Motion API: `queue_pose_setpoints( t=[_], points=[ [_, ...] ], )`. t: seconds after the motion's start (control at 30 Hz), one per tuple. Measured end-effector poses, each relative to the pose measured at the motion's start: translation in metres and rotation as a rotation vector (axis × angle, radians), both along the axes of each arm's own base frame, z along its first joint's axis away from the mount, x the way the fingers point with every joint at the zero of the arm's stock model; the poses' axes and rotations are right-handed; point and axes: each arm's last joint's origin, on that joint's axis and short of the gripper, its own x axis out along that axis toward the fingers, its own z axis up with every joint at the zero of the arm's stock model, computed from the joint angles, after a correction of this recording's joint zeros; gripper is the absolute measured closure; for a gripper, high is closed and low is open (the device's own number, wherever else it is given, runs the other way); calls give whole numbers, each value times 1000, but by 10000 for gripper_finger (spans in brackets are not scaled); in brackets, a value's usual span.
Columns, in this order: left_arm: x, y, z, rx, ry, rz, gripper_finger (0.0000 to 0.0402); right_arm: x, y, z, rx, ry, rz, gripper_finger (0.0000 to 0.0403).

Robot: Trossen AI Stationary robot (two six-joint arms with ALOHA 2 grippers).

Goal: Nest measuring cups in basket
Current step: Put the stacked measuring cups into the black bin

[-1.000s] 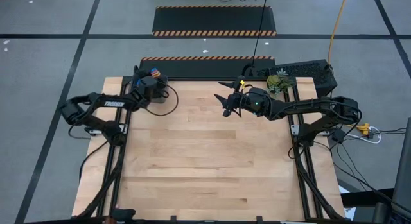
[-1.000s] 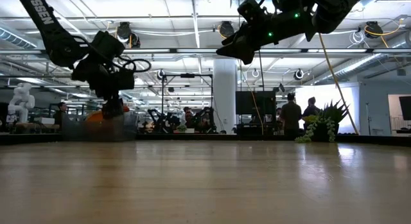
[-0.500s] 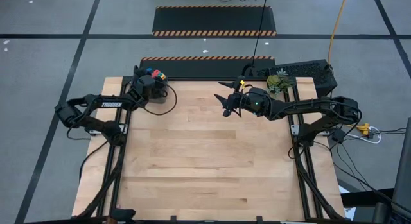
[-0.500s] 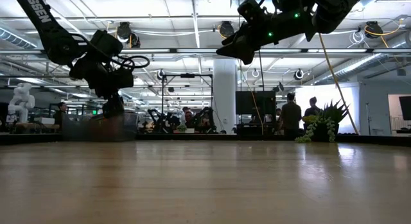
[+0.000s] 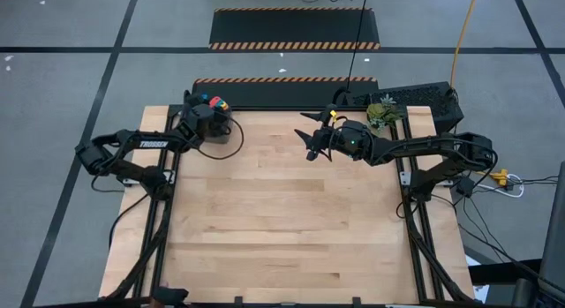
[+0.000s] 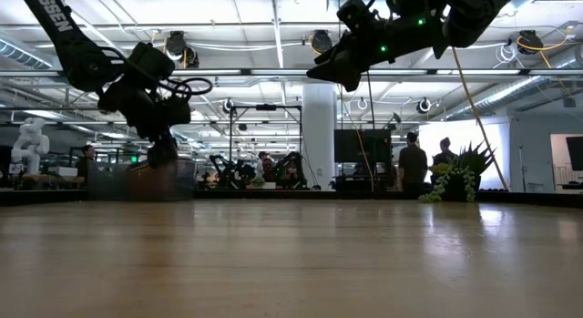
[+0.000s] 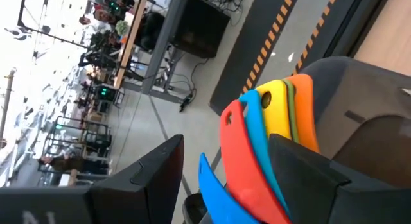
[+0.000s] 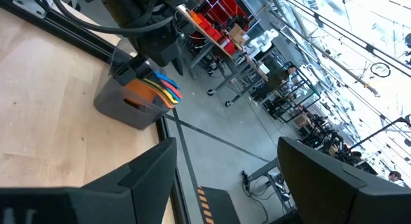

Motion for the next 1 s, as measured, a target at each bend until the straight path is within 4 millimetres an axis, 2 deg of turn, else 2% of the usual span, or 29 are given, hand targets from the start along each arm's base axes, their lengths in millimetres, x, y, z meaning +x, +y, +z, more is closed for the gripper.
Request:
queue_pose_setpoints(
  t=[0.33, 0.6, 0.8, 1.0],
  points=[
    [-2, -2, 11, 25, -80, 4, 172, 0, 0, 0, 68, -41, -4, 138],
    [-8, -9, 36, 89, -243, 24, 172, 11, -3, 7, 235, -100, -19, 138],
    [-8, -4, 70, 98, -500, 185, 172, 30, -8, 4, 303, -42, -32, 138],
    [-6, 21, 111, 5, -635, 398, 172, 35, -8, 5, 310, -45, 17, 138]
  ],
)
